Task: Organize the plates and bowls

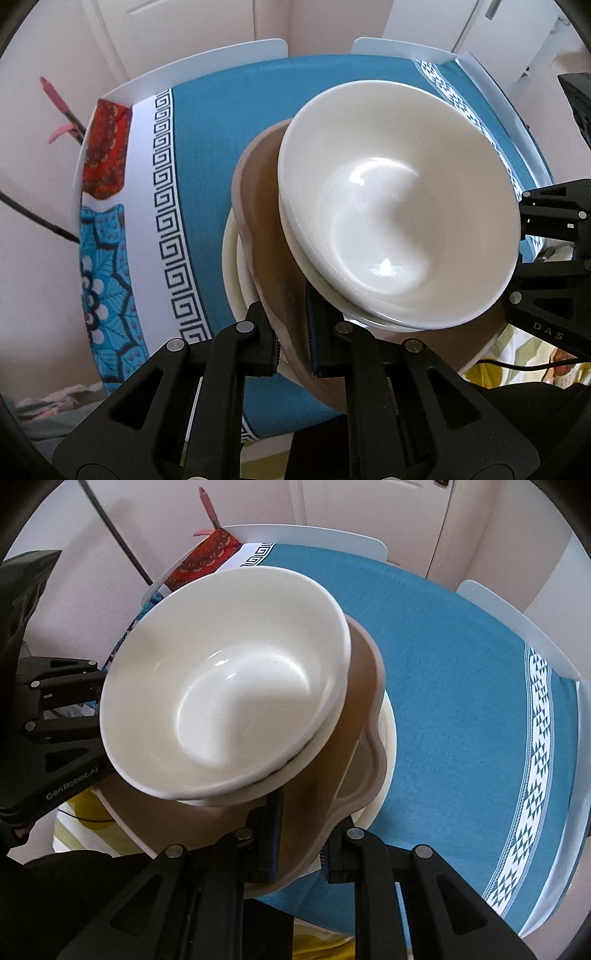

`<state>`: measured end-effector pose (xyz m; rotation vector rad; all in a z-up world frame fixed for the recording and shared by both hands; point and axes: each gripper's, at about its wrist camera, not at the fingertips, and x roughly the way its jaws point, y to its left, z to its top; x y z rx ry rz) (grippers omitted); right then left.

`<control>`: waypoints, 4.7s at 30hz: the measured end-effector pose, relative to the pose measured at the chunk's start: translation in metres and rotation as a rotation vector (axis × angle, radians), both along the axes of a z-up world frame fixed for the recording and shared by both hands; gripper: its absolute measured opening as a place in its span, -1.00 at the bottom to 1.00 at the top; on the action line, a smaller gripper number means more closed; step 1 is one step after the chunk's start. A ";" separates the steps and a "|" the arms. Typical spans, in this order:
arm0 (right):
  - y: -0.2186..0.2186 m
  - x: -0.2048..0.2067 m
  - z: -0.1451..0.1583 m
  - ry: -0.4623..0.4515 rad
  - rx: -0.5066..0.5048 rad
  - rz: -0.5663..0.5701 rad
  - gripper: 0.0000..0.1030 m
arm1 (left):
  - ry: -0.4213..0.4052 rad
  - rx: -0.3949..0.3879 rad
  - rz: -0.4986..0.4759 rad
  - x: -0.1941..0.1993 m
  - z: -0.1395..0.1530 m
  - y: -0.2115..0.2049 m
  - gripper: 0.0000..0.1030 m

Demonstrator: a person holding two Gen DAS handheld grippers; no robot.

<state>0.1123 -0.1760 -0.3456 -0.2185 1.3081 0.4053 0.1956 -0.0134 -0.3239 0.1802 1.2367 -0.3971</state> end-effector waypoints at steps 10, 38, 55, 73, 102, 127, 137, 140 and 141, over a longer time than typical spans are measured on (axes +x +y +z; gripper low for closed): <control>-0.003 0.011 0.001 0.045 0.019 -0.032 -0.69 | 0.084 -0.002 -0.012 0.002 -0.007 0.001 -0.73; -0.018 -0.021 0.051 -0.036 0.030 -0.081 -0.20 | 0.102 -0.061 -0.045 -0.048 0.022 0.008 0.53; -0.052 -0.100 0.222 -0.594 0.091 -0.282 0.80 | -0.637 -0.166 0.214 -0.130 0.214 0.028 1.00; -0.060 -0.148 0.279 -0.884 0.090 -0.425 0.99 | -0.952 -0.169 0.302 -0.194 0.265 0.029 1.00; -0.061 -0.144 0.281 -0.897 0.079 -0.454 0.99 | -0.963 -0.148 0.292 -0.193 0.269 0.024 1.00; -0.060 -0.132 0.281 -0.886 0.069 -0.462 0.99 | -0.977 -0.138 0.290 -0.172 0.264 0.034 1.00; -0.056 -0.123 0.278 -0.882 0.068 -0.457 0.99 | -1.022 -0.109 0.318 -0.169 0.265 0.036 1.00; -0.053 -0.118 0.277 -0.882 0.069 -0.452 0.99 | -1.028 -0.116 0.324 -0.165 0.264 0.040 1.00; -0.052 -0.115 0.276 -0.880 0.067 -0.451 0.99 | -1.032 -0.116 0.326 -0.163 0.264 0.041 1.00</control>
